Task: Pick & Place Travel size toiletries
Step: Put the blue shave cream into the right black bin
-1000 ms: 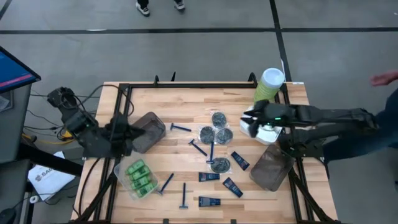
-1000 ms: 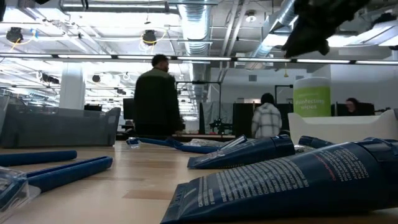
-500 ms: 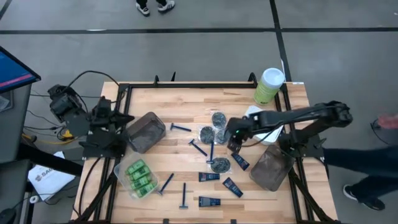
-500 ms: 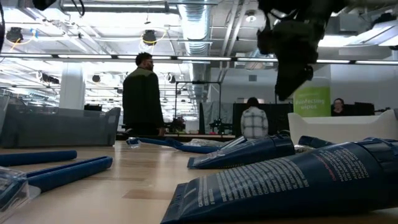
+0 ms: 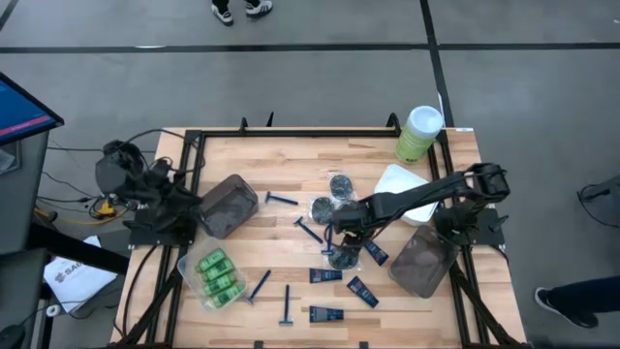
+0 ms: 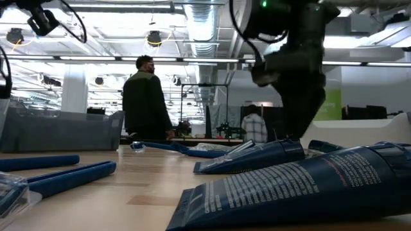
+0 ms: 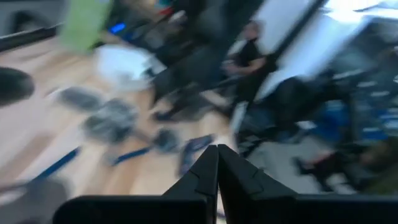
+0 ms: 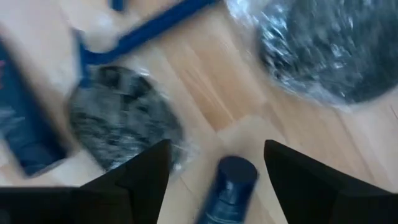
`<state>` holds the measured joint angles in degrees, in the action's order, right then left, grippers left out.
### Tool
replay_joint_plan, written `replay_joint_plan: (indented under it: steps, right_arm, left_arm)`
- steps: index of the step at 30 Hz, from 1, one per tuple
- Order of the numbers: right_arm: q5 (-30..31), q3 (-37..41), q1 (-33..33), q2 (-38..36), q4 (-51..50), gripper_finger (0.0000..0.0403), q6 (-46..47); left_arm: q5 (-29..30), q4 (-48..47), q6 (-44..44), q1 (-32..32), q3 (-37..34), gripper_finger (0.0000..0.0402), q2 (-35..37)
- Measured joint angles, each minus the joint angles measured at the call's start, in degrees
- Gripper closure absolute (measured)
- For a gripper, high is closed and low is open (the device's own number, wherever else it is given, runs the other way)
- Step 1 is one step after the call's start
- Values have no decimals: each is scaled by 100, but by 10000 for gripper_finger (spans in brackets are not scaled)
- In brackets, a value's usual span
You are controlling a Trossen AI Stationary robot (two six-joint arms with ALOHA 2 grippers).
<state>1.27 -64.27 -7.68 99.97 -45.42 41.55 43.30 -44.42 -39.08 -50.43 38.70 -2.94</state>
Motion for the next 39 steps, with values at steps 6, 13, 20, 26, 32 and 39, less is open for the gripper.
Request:
replay_joint_plan:
  steps: [6, 13, 20, 26, 32, 39]
  right_arm:
    - [-37, -187, 6, 246, -262, 153, 170]
    - [-131, -217, 29, 246, -728, 153, 355]
    - [-169, -203, 25, 246, -866, 153, 355]
    - [-321, -203, -52, 246, -846, 153, 355]
    - [-313, -86, -90, 244, -713, 153, 357]
    - [-300, 291, -93, 244, -500, 159, 464]
  left_arm:
    - [-502, 536, 1097, 23, -291, 401, 218]
    - [-438, 619, 1155, 23, -781, 401, 279]
    - [-357, 680, 1190, 23, -1015, 401, 284]
    - [-330, 1079, 1187, 23, -1394, 401, 290]
    - [-302, 2018, 1182, 23, -2304, 401, 295]
    - [-261, 2782, 1172, 23, -2833, 401, 295]
